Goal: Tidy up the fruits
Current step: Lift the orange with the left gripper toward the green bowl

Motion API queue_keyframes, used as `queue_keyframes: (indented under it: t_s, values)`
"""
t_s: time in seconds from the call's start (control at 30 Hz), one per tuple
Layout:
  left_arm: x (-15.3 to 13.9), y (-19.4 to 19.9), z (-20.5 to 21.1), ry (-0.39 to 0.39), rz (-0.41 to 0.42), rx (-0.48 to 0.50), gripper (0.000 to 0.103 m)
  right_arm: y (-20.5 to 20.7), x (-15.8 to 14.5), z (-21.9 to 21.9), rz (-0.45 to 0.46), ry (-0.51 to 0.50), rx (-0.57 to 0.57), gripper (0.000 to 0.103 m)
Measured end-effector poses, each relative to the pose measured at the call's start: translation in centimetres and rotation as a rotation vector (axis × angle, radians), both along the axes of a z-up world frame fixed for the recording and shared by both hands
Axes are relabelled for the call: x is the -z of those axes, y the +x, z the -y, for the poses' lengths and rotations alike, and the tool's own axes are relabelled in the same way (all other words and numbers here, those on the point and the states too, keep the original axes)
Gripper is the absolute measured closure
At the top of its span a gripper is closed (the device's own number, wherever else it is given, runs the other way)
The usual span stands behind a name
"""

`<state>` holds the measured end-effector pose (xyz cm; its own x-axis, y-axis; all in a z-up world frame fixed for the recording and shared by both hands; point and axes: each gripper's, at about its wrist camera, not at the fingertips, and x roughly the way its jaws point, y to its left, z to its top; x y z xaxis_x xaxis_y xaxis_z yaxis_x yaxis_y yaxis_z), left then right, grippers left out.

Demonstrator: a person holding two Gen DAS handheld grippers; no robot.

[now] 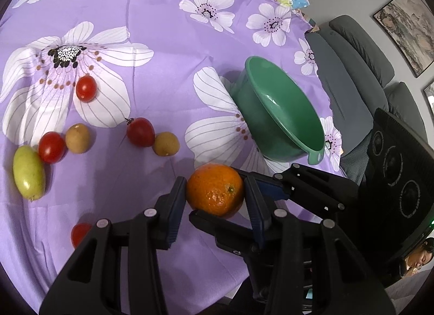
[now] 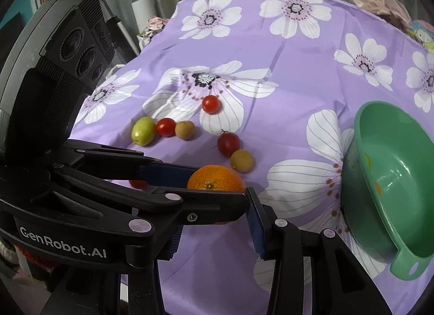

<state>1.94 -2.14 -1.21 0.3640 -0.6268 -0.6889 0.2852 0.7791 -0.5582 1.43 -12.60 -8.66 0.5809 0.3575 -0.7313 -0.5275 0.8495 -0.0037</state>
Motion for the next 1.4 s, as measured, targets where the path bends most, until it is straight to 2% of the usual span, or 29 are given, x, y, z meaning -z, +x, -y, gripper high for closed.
queue_keyframes:
  t_s: [0.6, 1.4]
  values:
    - [-2.2, -1.1, 0.3, 0.030, 0.070, 0.002, 0.060, -1.5, -1.6, -0.2, 0.063, 0.017, -0.004, 0.059]
    - [-3.6, 0.9, 4.8, 0.090, 0.115, 0.078, 0.060, -0.9, -2.7, 3.8, 0.116, 0.073, 0.070, 0.059]
